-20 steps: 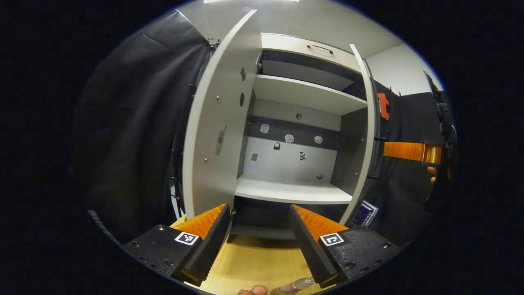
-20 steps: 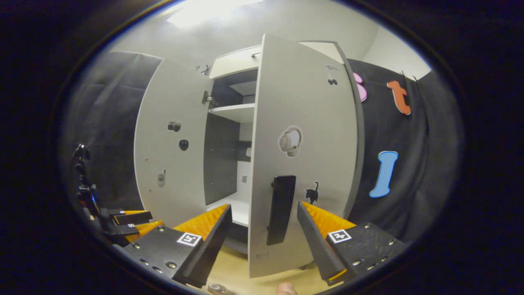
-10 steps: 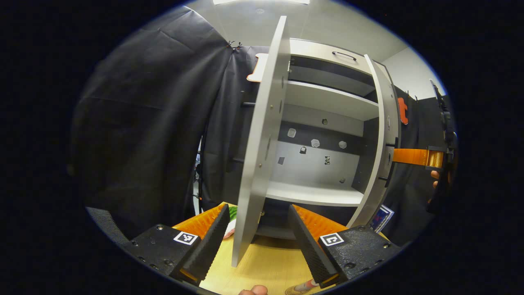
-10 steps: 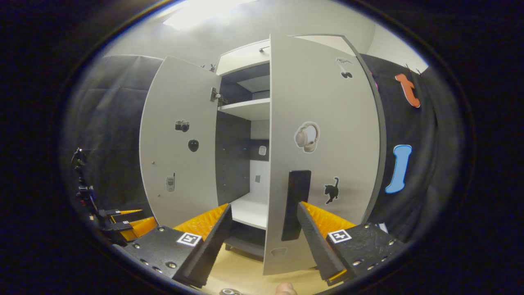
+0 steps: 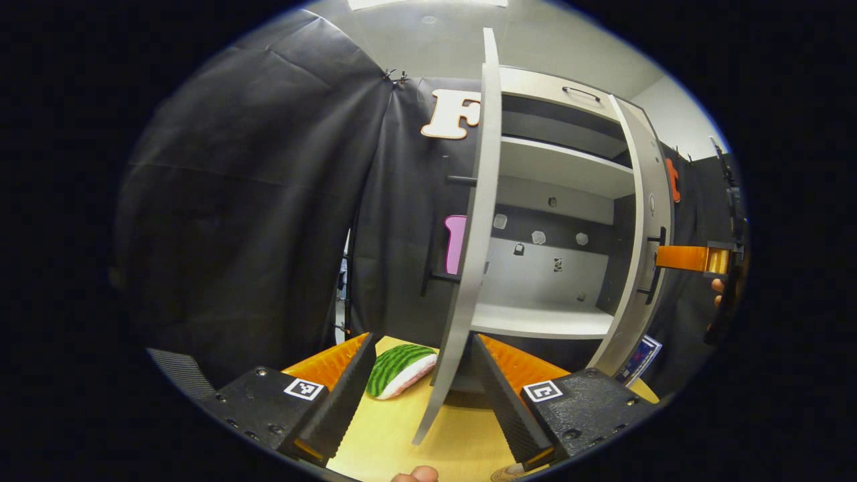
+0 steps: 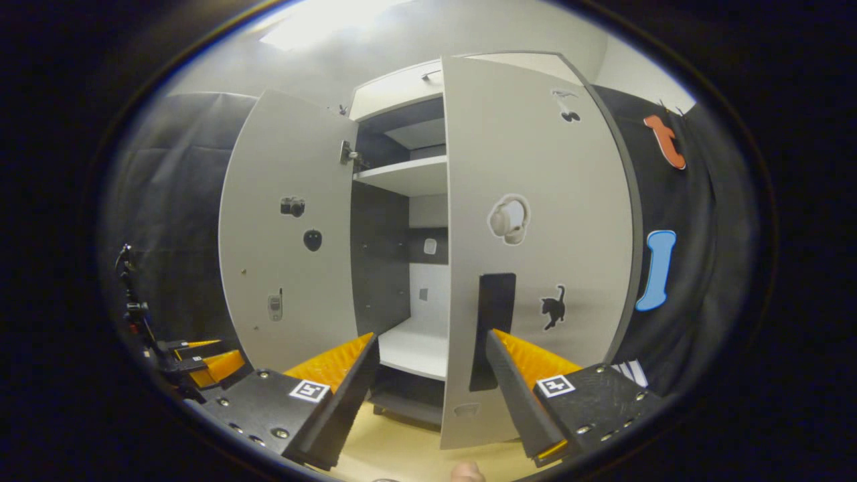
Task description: Grasp the bottle in the cabinet with the left hand and place it on the coaster, then close the right door with the right hand and the left door with the left hand.
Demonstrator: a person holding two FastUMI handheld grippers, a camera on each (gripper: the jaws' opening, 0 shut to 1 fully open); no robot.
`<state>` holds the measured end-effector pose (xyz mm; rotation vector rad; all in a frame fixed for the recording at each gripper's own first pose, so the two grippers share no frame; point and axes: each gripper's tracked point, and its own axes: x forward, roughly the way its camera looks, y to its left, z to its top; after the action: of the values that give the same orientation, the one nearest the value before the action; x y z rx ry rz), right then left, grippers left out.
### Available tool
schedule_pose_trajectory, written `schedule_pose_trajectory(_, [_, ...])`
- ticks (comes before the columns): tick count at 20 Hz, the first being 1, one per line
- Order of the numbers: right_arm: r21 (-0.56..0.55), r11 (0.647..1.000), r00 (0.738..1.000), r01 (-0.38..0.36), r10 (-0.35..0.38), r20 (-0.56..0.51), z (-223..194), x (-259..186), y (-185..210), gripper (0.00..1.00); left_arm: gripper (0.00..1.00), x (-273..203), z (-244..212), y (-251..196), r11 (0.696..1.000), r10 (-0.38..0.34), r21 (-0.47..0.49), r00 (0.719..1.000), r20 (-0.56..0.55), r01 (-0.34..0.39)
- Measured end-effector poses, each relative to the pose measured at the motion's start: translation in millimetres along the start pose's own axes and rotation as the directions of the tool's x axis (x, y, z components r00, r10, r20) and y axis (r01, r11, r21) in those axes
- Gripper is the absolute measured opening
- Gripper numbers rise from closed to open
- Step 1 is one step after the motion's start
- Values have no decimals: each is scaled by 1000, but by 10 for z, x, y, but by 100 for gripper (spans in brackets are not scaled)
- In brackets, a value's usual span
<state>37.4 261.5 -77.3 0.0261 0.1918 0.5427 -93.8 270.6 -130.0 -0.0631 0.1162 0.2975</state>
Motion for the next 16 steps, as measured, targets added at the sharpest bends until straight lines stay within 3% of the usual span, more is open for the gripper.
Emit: schedule_pose_trajectory(16, [-7,999,999,39,-39,0,-83,129,15,96,93,316,-130,258,1000,23,13,999,-36,-23])
